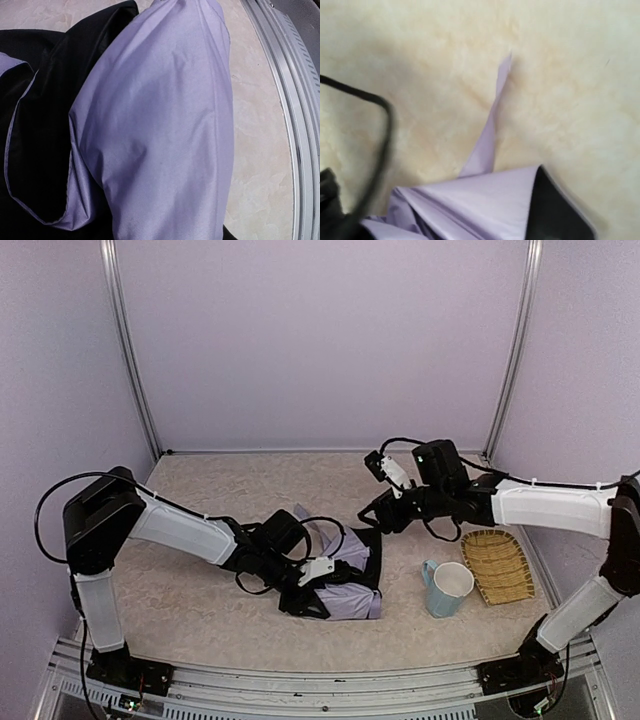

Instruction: Put away the umbrella

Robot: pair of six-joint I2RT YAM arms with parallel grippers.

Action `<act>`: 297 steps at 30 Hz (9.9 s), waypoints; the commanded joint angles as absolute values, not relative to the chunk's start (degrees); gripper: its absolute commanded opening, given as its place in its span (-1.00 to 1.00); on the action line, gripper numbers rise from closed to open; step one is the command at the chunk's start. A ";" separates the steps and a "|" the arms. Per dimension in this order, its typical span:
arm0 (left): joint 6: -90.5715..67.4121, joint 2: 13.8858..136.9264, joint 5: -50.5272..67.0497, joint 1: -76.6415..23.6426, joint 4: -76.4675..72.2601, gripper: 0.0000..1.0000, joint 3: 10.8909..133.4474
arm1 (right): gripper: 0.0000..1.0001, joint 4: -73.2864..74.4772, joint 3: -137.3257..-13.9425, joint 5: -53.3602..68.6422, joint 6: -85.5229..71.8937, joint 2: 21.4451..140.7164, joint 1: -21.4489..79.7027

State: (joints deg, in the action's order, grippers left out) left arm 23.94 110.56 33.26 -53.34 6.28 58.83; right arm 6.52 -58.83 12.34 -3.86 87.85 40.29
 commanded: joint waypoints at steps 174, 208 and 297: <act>14.54 115.81 37.53 -49.39 12.76 -1.00 57.29 | 0.53 26.02 -56.94 -10.23 8.11 80.34 67.36; 17.60 118.08 45.59 -47.81 23.16 -1.00 63.23 | 0.00 12.98 -53.28 -21.64 31.86 105.94 66.27; 27.25 114.09 21.55 -60.35 25.28 -0.46 56.37 | 0.60 25.80 -59.38 27.34 1.71 91.54 45.71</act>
